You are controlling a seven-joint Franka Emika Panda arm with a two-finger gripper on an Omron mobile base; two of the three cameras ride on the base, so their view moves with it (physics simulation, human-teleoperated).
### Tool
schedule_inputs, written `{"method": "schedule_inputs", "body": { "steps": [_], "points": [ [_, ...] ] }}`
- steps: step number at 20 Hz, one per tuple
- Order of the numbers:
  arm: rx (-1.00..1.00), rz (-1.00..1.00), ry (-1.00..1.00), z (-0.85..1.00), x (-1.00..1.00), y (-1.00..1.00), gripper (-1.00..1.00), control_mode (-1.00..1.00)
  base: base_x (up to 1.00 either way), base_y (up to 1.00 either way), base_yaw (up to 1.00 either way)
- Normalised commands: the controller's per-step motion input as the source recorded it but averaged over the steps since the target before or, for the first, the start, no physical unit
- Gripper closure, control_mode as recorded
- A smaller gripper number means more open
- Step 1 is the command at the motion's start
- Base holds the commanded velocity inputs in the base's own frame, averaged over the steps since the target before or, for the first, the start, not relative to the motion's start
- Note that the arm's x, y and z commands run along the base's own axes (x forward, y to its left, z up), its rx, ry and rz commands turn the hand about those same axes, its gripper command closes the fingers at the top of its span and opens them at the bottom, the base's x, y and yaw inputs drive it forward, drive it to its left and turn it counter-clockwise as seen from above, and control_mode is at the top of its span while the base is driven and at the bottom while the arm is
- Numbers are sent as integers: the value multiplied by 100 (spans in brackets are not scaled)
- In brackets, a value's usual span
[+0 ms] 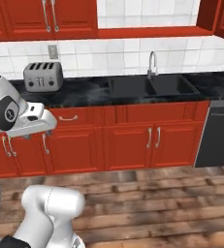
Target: There is a tray on the dining counter. Grab the cup, mug, and pitcher and place them on the tray. The pitcher may be placed next to the tray if it cannot fit the tray.
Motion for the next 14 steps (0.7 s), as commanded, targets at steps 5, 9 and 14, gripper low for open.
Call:
{"method": "schedule_inputs", "body": {
  "steps": [5,9,14],
  "points": [
    [0,0,0,0,0,0,-100,100,85,-96,7],
    [0,0,0,0,0,0,-100,100,41,-100,8],
    [0,0,0,0,0,0,-100,100,23,-100,10]
  ]
}}
